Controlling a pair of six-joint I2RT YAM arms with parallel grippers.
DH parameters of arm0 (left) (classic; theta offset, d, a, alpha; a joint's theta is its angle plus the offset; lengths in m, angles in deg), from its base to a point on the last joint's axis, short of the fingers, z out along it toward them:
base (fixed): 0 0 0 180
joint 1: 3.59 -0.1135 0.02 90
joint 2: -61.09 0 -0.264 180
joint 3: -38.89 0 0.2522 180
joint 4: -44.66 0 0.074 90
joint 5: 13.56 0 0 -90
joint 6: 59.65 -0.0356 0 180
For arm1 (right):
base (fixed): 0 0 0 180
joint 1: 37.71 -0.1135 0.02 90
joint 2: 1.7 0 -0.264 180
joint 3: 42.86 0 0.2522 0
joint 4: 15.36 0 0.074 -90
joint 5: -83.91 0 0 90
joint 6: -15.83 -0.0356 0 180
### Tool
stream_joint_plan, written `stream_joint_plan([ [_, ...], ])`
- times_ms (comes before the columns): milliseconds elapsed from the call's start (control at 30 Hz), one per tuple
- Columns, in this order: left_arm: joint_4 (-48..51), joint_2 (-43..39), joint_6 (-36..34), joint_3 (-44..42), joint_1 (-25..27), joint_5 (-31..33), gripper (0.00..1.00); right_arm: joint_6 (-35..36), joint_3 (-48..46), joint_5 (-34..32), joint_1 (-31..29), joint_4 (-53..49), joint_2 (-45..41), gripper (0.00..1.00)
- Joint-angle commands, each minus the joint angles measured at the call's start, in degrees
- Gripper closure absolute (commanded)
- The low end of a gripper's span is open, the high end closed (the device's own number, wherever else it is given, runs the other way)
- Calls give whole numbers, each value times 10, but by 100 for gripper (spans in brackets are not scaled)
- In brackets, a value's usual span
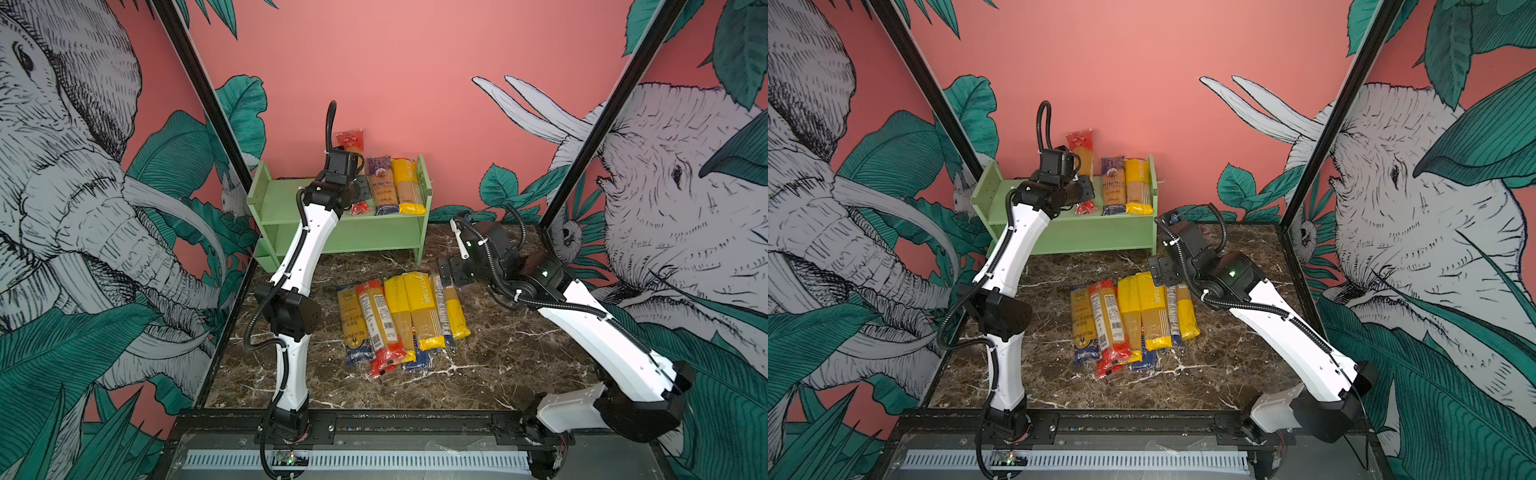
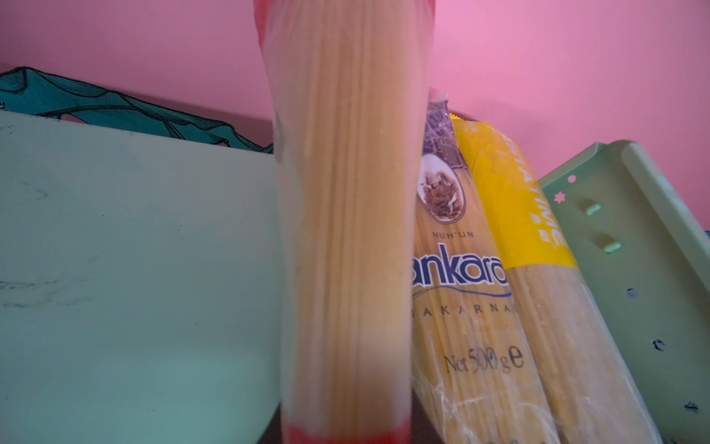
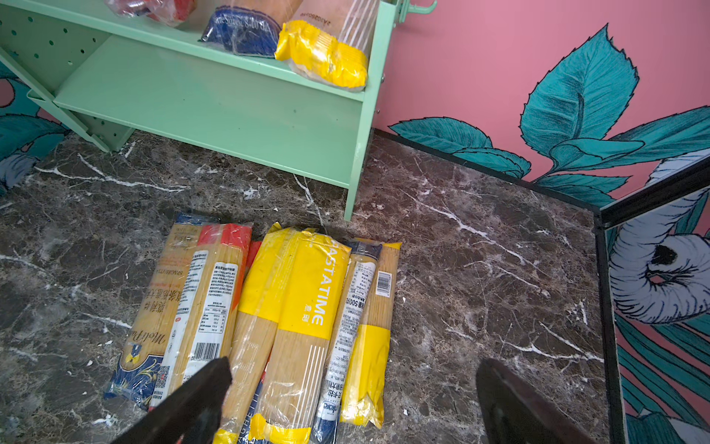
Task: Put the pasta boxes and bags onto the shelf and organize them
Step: 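Set the red pack upright beside the Ankara pack and open the left gripper, then lower the left gripper back to the pasta row while the right gripper reaches in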
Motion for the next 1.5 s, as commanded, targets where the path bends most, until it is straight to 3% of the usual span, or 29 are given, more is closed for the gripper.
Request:
stream_joint_plan([
  [0,-100,-20,5,39,-5,-4,100,3,-5,3,4,3,-1,1],
  [267,-99,-11,9,36,-5,-21,93,1,-14,8,10,8,-2,1],
  [333,-97,-11,8,37,-5,-21,80,0,-17,11,11,10,-2,1],
  [433,-94,-9,6,35,-5,-18,47,0,-19,16,14,14,-1,1],
  [467,-93,-8,6,34,-5,-18,40,0,-20,17,13,15,-2,1],
  [633,-94,-10,2,27,-7,-17,25,0,-26,18,16,17,-4,1],
  [967,-111,-79,1,-55,-6,-28,21,-2,-32,21,19,15,-9,1],
  [1267,-156,-276,-10,-314,18,4,20,-18,-60,41,19,22,-33,1],
  [1467,-145,-402,-12,-473,63,47,20,-38,-90,69,14,29,-52,1],
])
